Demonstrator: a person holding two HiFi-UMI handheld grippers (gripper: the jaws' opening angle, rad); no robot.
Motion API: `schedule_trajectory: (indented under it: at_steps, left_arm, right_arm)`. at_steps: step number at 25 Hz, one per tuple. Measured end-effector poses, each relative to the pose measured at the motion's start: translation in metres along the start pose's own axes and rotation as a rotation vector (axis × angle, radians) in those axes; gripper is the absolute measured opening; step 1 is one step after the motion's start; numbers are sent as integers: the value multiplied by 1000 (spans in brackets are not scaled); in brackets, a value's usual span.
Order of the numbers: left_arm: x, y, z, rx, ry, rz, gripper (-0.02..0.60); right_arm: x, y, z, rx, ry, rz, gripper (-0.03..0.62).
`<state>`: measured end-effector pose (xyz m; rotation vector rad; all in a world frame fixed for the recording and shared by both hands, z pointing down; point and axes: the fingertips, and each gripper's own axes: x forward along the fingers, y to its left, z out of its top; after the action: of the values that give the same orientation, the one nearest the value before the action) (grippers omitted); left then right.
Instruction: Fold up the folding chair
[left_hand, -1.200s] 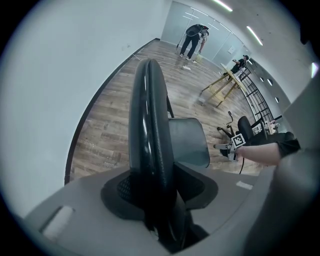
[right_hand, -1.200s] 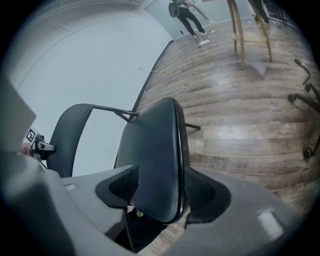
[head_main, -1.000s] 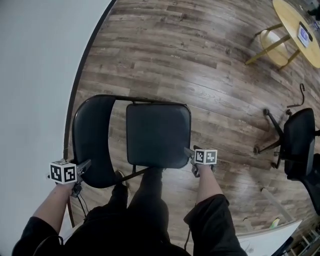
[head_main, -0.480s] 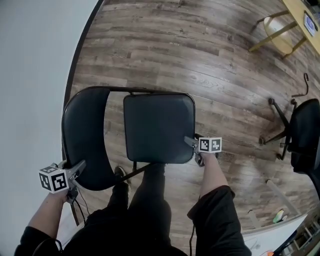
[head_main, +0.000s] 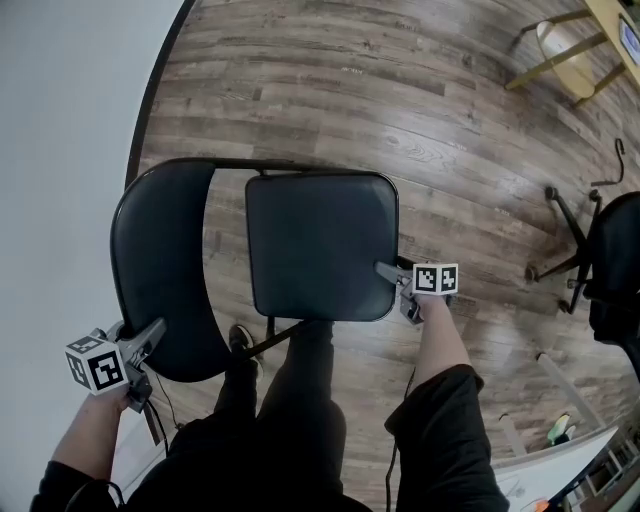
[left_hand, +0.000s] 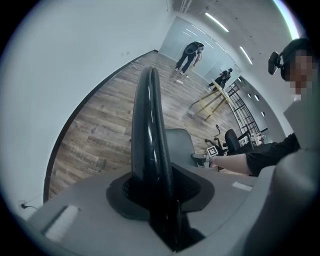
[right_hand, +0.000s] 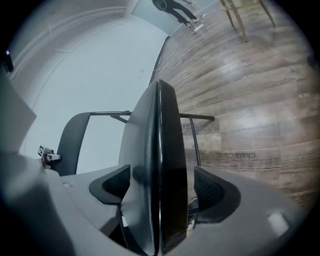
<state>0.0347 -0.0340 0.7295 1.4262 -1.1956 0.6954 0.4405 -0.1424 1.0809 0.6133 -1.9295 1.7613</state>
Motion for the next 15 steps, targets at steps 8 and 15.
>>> schedule_trajectory:
  at_steps: [8, 15]
  left_arm:
    - [2, 1, -1, -18, -13, -21, 100]
    - [3, 0, -2, -40, 1, -41, 84]
  right_arm:
    - [10, 12, -3, 70, 15, 164, 387]
    - [28, 13, -4, 80, 34, 195, 387]
